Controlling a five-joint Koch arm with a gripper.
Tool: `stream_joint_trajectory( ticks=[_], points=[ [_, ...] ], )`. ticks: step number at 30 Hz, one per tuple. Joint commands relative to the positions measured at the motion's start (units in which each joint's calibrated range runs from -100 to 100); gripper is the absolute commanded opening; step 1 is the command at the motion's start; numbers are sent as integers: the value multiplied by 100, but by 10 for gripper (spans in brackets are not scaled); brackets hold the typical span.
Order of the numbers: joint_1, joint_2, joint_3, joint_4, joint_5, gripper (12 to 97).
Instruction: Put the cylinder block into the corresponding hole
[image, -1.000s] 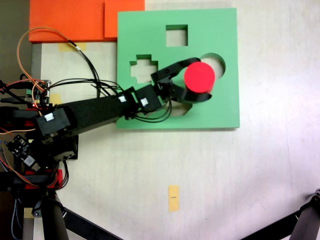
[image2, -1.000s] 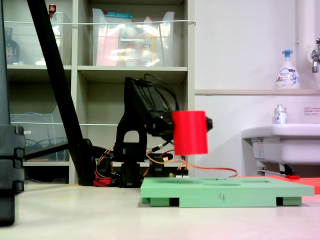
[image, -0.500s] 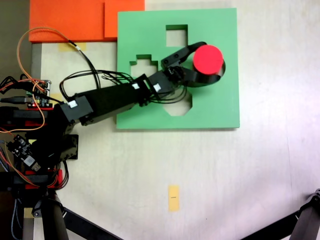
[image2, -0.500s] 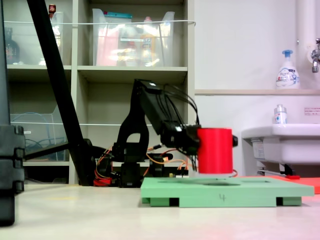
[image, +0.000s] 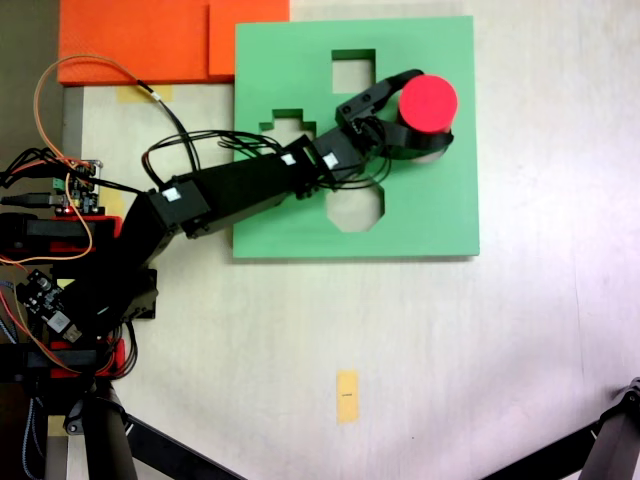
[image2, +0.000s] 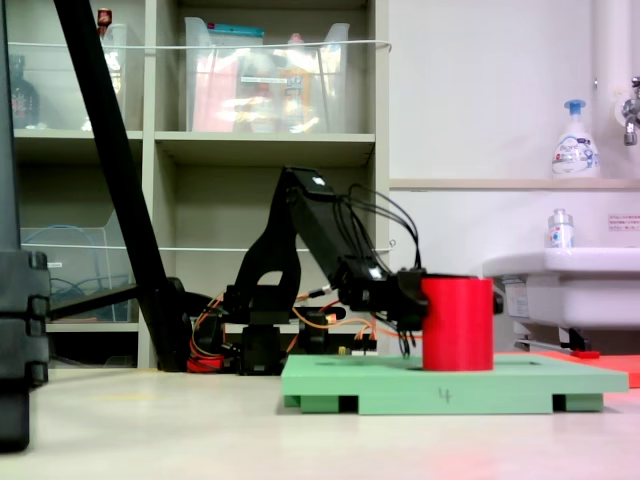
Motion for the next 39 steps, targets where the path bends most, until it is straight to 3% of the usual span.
stream_joint_trajectory(
  ticks=[1,13,35,39],
  points=[
    [29,-208,193,91,-29,358],
    [-137,-1060,-624,293,-29,356],
    [-73,295,223,293,-29,358],
    [-63,309,34,495,-29,482]
  ],
)
